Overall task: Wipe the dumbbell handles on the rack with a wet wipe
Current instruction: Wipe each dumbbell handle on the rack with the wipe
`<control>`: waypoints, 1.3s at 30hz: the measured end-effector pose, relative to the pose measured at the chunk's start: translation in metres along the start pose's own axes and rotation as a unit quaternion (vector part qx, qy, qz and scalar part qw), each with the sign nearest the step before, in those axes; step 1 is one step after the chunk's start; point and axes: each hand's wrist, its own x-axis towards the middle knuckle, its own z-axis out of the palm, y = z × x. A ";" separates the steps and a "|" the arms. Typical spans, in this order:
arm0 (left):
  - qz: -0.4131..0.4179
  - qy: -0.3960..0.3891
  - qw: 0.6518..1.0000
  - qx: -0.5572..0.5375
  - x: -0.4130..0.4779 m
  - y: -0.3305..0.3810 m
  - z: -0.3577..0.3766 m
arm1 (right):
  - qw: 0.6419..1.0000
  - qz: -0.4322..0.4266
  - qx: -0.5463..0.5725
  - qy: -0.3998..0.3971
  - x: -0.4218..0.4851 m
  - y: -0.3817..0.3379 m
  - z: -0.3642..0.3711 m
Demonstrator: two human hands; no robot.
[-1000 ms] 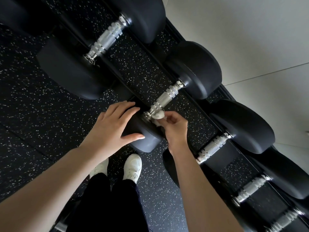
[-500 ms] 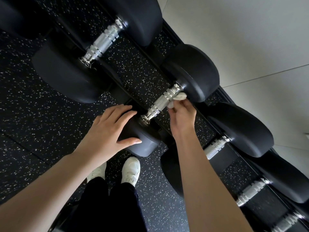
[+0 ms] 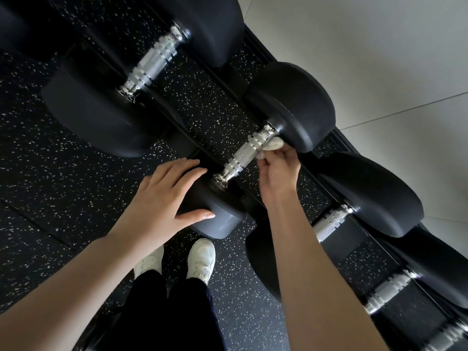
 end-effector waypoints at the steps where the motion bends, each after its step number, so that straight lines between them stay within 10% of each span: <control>1: -0.001 0.000 1.000 -0.001 0.000 0.000 0.000 | 1.000 -0.004 0.015 -0.001 0.003 -0.001 0.002; 18: 0.003 0.006 1.000 -0.008 -0.001 -0.001 0.002 | 0.995 0.036 -0.085 -0.037 -0.034 0.030 -0.015; 28: 0.006 0.020 1.000 -0.009 -0.001 -0.002 0.005 | 0.998 0.002 0.067 0.014 0.005 0.002 0.004; 39: 0.008 0.024 1.000 -0.006 -0.002 -0.002 0.006 | 0.970 0.048 -0.230 -0.066 -0.052 0.027 -0.020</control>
